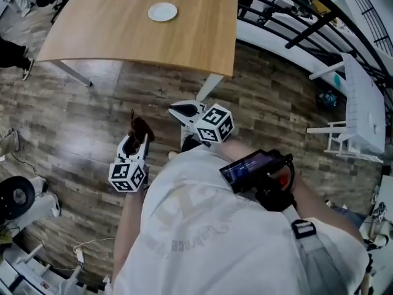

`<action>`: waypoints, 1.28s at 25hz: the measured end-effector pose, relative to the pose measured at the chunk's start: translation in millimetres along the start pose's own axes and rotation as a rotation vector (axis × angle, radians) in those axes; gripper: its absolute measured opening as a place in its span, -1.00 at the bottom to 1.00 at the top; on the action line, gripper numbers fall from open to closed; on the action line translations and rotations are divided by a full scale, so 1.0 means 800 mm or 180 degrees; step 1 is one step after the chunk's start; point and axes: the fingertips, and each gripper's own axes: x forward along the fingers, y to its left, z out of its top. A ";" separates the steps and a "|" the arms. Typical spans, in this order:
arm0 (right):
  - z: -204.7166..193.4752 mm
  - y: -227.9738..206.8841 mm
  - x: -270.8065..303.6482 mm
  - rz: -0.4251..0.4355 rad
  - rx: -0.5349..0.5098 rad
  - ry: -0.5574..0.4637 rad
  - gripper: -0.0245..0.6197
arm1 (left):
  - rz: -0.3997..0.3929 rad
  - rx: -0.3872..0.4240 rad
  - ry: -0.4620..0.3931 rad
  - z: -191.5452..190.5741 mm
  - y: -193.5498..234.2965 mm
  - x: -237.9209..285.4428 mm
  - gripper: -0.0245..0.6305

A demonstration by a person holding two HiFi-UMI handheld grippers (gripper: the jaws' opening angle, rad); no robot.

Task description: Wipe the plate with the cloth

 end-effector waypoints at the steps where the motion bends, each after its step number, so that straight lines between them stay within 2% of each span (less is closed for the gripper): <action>1: 0.003 -0.005 0.004 -0.0012 0.0011 0.0003 -0.88 | -0.0021 -0.0004 0.0030 0.001 0.004 0.005 -0.41; 6: 0.014 -0.045 0.019 -0.0053 0.0052 0.0006 -0.88 | -0.0045 -0.0004 0.0140 0.016 0.022 0.041 -0.41; 16: 0.046 -0.161 0.012 -0.0124 0.0143 -0.0018 -0.88 | -0.0094 0.0116 0.0307 0.070 0.026 0.158 -0.41; 24: 0.057 -0.211 0.017 -0.0241 0.0281 -0.0086 -0.88 | -0.0106 0.0258 0.0368 0.111 0.052 0.210 -0.41; 32: 0.067 -0.250 0.048 -0.0550 0.0398 -0.0127 -0.88 | -0.0423 0.0385 0.0520 0.135 0.101 0.260 -0.41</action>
